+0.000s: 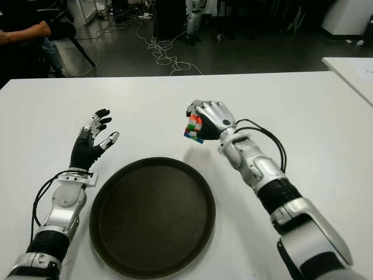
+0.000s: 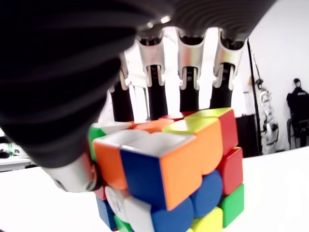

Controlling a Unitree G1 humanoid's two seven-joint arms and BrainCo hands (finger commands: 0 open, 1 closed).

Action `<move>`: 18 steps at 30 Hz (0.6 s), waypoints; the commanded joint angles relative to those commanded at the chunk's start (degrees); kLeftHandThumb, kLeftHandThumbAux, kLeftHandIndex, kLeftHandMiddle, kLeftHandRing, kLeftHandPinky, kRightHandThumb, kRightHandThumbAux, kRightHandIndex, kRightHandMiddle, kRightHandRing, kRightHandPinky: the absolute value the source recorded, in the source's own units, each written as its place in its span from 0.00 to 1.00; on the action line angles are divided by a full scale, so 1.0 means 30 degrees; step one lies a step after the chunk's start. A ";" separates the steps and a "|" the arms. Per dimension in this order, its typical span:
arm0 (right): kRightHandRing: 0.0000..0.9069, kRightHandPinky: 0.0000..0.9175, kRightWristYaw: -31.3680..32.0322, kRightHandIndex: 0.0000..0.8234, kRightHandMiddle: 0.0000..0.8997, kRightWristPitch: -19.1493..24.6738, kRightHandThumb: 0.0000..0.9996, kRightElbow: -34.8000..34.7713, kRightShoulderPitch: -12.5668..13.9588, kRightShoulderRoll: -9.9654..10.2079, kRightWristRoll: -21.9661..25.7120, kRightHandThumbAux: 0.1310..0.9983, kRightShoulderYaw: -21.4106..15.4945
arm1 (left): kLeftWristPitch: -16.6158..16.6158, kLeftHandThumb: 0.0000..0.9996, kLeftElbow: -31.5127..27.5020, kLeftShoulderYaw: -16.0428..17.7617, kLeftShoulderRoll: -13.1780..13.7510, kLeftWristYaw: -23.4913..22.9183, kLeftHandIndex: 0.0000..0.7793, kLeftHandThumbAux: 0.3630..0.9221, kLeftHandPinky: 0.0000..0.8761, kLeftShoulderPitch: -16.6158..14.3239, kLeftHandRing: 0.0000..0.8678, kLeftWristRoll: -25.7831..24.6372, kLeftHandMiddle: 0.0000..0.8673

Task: Pick up the Rubik's Cube and put it in the plate

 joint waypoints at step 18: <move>0.62 0.60 -0.0733 0.51 0.63 -0.2940 0.69 -0.3562 0.1701 -0.1127 0.0835 0.70 -0.1498 | 0.0283 0.06 -0.0357 -0.0045 -0.0087 -0.0205 0.13 0.42 0.09 0.0078 0.13 -0.0138 0.16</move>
